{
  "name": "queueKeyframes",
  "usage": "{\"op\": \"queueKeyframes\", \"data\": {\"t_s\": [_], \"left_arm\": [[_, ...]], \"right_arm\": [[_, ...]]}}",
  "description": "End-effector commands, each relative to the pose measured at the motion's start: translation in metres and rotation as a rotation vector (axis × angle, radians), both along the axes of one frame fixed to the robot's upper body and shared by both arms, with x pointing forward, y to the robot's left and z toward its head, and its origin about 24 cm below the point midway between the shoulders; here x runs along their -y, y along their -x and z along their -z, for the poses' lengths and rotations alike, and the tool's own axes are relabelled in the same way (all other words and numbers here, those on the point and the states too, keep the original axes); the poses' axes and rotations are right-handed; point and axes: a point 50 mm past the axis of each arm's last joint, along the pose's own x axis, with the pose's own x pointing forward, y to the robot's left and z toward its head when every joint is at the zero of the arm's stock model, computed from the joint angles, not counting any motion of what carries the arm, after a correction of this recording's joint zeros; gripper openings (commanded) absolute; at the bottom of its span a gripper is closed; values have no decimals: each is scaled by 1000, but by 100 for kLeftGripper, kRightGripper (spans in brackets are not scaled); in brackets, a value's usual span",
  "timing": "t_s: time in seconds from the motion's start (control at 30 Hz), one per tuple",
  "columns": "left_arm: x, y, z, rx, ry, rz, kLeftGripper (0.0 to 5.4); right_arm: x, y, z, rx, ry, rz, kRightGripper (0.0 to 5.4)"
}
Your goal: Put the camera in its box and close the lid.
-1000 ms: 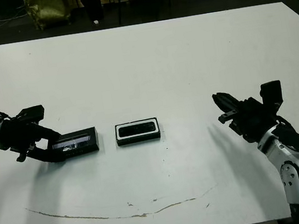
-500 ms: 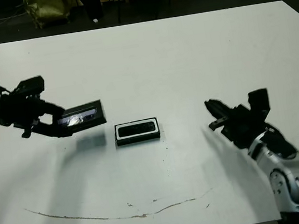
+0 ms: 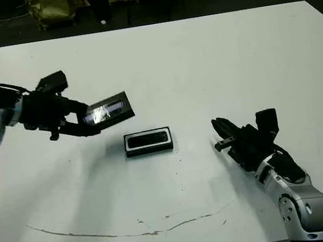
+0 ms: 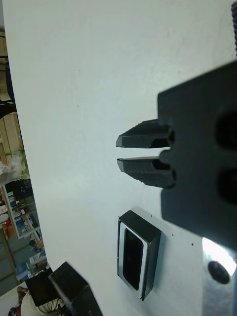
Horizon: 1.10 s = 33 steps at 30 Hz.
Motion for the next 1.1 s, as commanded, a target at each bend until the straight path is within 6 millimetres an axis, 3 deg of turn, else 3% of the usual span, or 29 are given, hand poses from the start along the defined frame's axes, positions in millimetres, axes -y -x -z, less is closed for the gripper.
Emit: {"op": "queueKeyframes", "data": {"t_s": [0.03, 0.47, 1.1], "left_arm": [[7, 4, 13, -48, -19, 0, 226], [24, 10, 32, -129, -18, 55, 226], [46, 9, 44, -125, 3, 139, 226]], "right_arm": [[2, 2, 6, -32, -5, 23, 0], [-1, 6, -9, 15, -100, 158, 0], [0, 7, -20, 42, -120, 168, 0]]}}
